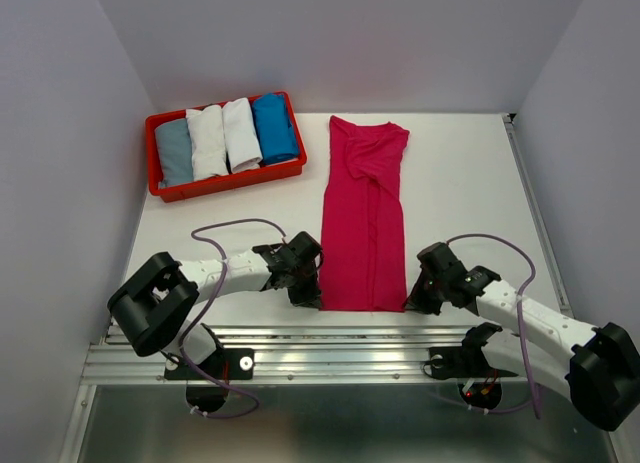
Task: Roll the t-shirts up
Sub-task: Roll the T-shirt to the center of the board.
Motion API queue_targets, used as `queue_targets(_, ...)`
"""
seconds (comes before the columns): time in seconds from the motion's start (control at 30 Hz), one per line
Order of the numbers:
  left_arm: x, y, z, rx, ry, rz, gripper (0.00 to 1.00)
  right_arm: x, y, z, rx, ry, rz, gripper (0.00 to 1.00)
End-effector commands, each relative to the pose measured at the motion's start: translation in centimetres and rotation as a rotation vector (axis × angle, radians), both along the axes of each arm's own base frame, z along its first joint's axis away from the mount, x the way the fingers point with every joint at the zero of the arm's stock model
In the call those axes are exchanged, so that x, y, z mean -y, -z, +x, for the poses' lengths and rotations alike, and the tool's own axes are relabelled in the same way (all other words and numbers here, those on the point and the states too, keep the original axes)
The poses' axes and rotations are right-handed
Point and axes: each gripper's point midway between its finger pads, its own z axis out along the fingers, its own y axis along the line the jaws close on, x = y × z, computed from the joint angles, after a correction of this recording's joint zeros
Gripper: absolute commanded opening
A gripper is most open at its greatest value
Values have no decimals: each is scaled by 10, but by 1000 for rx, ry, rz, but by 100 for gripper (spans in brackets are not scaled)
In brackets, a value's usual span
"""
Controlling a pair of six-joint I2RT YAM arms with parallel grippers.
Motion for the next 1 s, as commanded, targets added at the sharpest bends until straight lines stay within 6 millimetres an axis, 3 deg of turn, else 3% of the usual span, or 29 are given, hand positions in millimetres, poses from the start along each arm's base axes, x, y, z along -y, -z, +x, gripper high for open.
queue_targets(0.0,1,-4,1,13,1,2,0,-1,1,0,3,-9,-3,6)
queue_targets(0.07,-1,-6,2,20,-3,13,0,-1,1,0,2,-11,-5,6)
queue_targets(0.1,-2,-8,4,31,-11,21,5,-1,1,0,1,-12,-8,7)
queue_targets(0.13,-3,-10,5,38,-15,21,12,-1,1,1,1,-12,-8,8)
queue_targets(0.17,-4,-11,6,45,-22,24,31,-1,1,1,1,-13,-7,9)
queue_targets(0.2,-5,-16,7,56,-28,17,39,-1,1,1,1,-14,-9,11)
queue_targets(0.27,-7,-18,7,61,-34,22,53,-1,1,1,-1,-14,-10,15)
queue_targets(0.33,-8,-17,5,57,-33,26,59,-1,2,1,-2,-16,-13,18)
queue_targets(0.57,-8,-6,0,25,-19,29,55,-1,0,2,-1,-19,-20,21)
queue_targets(0.77,0,0,-3,3,5,8,38,1,0,0,1,-14,-20,21)
queue_targets(0.87,2,1,-5,-1,13,3,34,2,1,-1,-3,-14,-20,21)
queue_targets(0.97,5,2,-6,-4,23,0,14,3,2,-2,-3,-13,-22,20)
